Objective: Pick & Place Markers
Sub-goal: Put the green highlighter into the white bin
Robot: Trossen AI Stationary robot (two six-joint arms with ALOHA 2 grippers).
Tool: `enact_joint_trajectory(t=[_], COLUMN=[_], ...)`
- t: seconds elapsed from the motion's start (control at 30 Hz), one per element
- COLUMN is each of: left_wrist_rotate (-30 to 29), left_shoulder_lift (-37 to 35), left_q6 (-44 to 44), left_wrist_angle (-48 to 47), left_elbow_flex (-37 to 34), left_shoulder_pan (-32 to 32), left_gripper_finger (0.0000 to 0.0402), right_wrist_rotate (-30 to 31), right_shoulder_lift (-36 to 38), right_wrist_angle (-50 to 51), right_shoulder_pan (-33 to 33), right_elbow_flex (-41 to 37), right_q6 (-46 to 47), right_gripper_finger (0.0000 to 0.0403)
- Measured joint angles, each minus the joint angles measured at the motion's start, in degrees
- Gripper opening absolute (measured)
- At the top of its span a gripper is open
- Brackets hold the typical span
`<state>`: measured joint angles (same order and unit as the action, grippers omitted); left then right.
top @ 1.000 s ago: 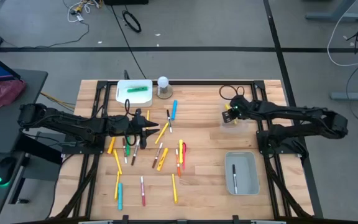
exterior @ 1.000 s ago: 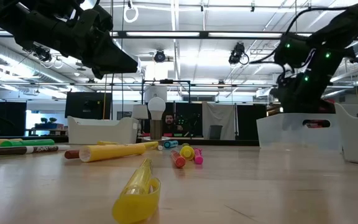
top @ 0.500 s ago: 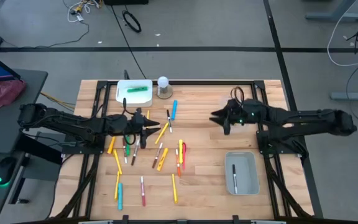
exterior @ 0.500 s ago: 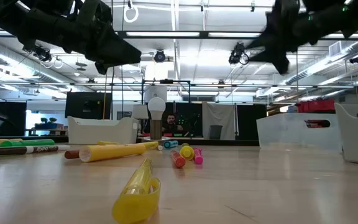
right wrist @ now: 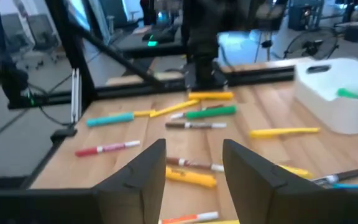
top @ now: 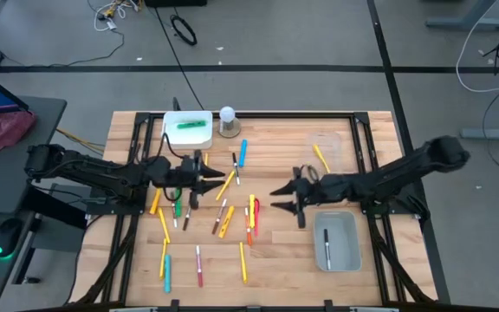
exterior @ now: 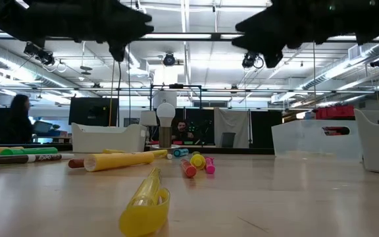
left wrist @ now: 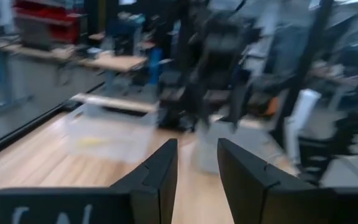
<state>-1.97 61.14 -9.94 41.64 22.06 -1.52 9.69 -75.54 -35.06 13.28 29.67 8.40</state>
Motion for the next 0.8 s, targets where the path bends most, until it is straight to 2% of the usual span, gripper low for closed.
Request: enact_joint_trajectory(t=[0.17, 0.4, 0.57, 0.7, 0.8], left_wrist_rotate=[5.0, 0.2, -14.7, -28.8, -35.3], left_shoulder_lift=[0.0, 0.0, 0.0, 0.0, 0.0], left_q6=[-3.2, -2.6, 4.8, 9.2, 10.9], left_wrist_angle=[4.0, 7.2, 3.6, -6.4, -16.1], left_elbow_flex=[0.0, 0.0, 0.8, 5.3, 10.5], left_shoulder_pan=[0.0, -1.0, -8.5, -15.5, -19.3], left_gripper_finger=[0.0119, 0.0119, 0.0119, 0.0119, 0.0119], right_wrist_rotate=[0.0, 0.0, 0.0, 0.0, 0.0], right_shoulder_lift=[-10.0, -17.0, -18.0, -18.0, -18.0], right_wrist_angle=[-8.2, -14.0, -15.1, -15.8, -16.1], right_shoulder_pan=[1.3, 1.2, 1.2, 1.2, 1.2], right_elbow_flex=[0.0, 0.0, 0.0, 0.0, 0.0], right_q6=[0.0, 2.1, 2.8, 2.7, 2.5], right_gripper_finger=[0.0159, 0.0159, 0.0159, 0.0159, 0.0159])
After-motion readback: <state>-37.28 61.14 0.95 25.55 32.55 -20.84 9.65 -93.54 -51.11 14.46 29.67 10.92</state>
